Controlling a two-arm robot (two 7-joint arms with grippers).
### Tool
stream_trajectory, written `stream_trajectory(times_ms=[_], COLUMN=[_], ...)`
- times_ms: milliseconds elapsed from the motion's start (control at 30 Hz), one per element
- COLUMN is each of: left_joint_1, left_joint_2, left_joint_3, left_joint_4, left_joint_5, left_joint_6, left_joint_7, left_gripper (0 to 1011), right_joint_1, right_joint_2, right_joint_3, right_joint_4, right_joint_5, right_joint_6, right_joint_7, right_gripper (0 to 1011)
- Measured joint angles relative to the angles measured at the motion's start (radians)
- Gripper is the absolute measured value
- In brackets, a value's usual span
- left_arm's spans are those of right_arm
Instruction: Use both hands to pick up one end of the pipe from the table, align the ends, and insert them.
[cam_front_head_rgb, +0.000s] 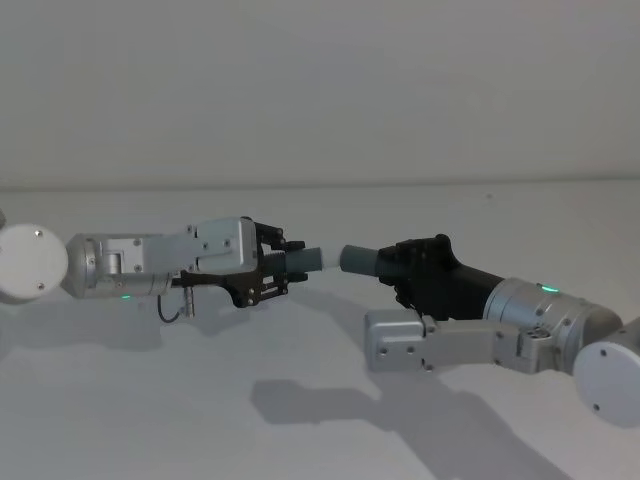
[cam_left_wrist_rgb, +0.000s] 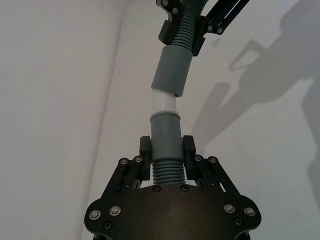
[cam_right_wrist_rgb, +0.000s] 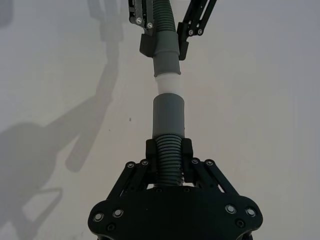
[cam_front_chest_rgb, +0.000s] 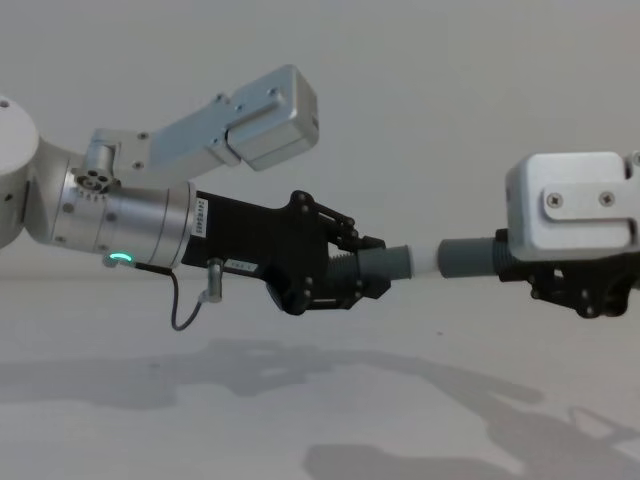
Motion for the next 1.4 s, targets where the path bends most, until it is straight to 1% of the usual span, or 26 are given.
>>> stream_trajectory(times_ms=[667,1033,1400], left_joint_1=[0.000,0.000,0.000], left_joint_2=[0.000,0.000,-0.001], left_joint_3=[0.000,0.000,0.000], left_joint_4=[0.000,0.000,0.000], left_joint_5=[0.000,0.000,0.000], left_joint_6=[0.000,0.000,0.000], left_joint_7=[0.001,0.001,0.001], left_gripper=[341,341,341], right_joint_1=[0.015,0.044,0.068], right_joint_2=[-0.036,-0.057,-0.077], right_joint_3=[0.022,0.030,0.038], right_joint_4=[0.047,0.093,0.133], right_joint_5=[0.028,0.040,0.055], right_joint_6=[-0.044,-0.085,-0.104], right_joint_7=[0.017,0.038,0.072], right_gripper=[255,253,253])
